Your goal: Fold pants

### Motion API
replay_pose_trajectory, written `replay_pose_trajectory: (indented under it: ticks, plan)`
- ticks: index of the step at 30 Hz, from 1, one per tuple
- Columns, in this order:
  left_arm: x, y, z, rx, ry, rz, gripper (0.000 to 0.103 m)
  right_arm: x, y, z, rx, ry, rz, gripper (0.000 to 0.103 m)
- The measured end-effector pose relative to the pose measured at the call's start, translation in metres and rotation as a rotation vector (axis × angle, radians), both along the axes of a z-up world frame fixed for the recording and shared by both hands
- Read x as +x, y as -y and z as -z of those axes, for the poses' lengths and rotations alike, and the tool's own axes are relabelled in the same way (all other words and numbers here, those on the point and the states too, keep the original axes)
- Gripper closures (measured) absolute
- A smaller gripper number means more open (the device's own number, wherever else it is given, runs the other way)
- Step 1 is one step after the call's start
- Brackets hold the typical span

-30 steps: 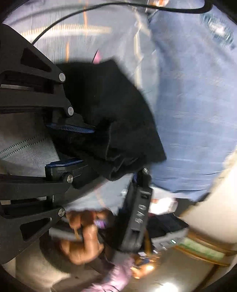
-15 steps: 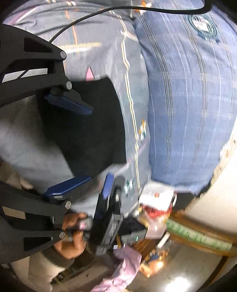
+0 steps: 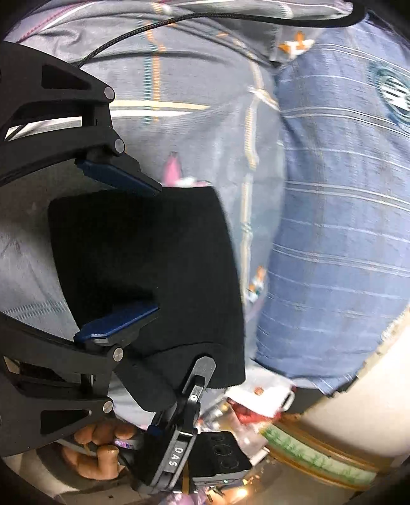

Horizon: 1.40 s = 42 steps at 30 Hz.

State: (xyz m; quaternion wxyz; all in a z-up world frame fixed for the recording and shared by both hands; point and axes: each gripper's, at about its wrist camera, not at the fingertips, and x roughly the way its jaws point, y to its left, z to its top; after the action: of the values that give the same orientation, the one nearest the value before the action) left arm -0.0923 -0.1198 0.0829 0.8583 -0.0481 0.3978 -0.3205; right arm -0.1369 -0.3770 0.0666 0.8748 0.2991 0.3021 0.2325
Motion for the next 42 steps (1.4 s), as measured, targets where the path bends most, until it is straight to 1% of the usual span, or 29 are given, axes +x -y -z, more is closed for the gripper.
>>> replay_pose_trajectory:
  ticks: [1,3,4,6,8,9,11,12,13,14,16,17,18,20,23,25,28,31,33,35,37,39,42]
  plan:
    - [-0.002,0.003,-0.009,-0.012,0.028,0.008,0.034,-0.004,0.004,-0.007,-0.019,0.022,0.013,0.093]
    - [-0.004,0.01,-0.018,-0.02,0.056,0.027,0.034,-0.013,0.014,-0.018,-0.06,0.052,0.044,0.093]
    - [-0.006,0.015,-0.021,-0.023,0.06,0.039,0.034,-0.017,0.02,-0.019,-0.063,0.054,0.059,0.093]
    - [-0.006,0.026,-0.02,-0.018,0.06,0.059,0.034,-0.024,0.035,-0.014,-0.068,0.03,0.106,0.093]
    - [-0.004,0.04,-0.012,0.005,0.057,0.066,0.034,-0.028,0.047,-0.002,-0.077,-0.013,0.145,0.093]
    - [-0.001,0.045,-0.006,0.014,0.047,0.066,0.034,-0.029,0.05,0.006,-0.095,-0.042,0.165,0.093]
    - [0.006,0.057,0.011,0.061,0.017,0.056,0.034,-0.023,0.053,0.022,-0.16,-0.096,0.2,0.093]
    - [0.008,0.06,0.017,0.081,0.013,0.05,0.034,-0.018,0.052,0.03,-0.174,-0.118,0.208,0.093]
    - [0.01,0.063,0.022,0.1,0.013,0.044,0.034,-0.013,0.051,0.037,-0.183,-0.137,0.217,0.092]
    - [0.013,0.063,0.026,0.113,0.012,0.037,0.034,-0.012,0.051,0.039,-0.188,-0.132,0.231,0.092]
    - [0.017,0.059,0.028,0.099,-0.019,0.034,0.034,-0.013,0.051,0.034,-0.193,-0.124,0.248,0.09]
    - [0.019,0.055,0.025,0.09,-0.042,0.028,0.034,-0.016,0.052,0.027,-0.207,-0.119,0.266,0.086]
    - [0.018,0.053,0.022,0.088,-0.047,0.025,0.034,-0.018,0.053,0.02,-0.226,-0.112,0.288,0.085]
    - [0.016,0.05,0.011,0.09,-0.011,0.015,0.034,-0.027,0.055,0.004,-0.262,-0.076,0.315,0.085]
    - [0.015,0.054,-0.002,0.085,0.039,0.019,0.034,-0.036,0.044,-0.019,-0.269,0.021,0.258,0.085]
    - [0.019,0.063,-0.001,0.101,0.042,0.022,0.034,-0.032,0.03,-0.022,-0.278,0.041,0.195,0.085]
    - [0.029,0.072,0.004,0.125,0.056,-0.011,0.034,-0.017,0.018,-0.008,-0.312,0.013,0.165,0.085]
    - [0.044,0.076,0.013,0.139,0.029,-0.035,0.033,0.006,0.014,0.014,-0.337,-0.035,0.167,0.085]
    - [0.053,0.077,0.019,0.142,0.013,-0.05,0.028,0.024,0.016,0.03,-0.336,-0.058,0.154,0.085]
    - [0.06,0.078,0.026,0.133,-0.008,-0.06,0.025,0.037,0.019,0.038,-0.324,-0.045,0.153,0.085]
    - [0.06,0.078,0.028,0.125,-0.012,-0.065,0.025,0.043,0.02,0.038,-0.32,-0.054,0.147,0.085]
    - [0.058,0.077,0.026,0.126,-0.005,-0.055,0.025,0.043,0.019,0.033,-0.34,-0.064,0.135,0.085]
    - [0.051,0.071,0.018,0.115,-0.021,-0.055,0.025,0.029,0.021,0.019,-0.331,-0.098,0.13,0.085]
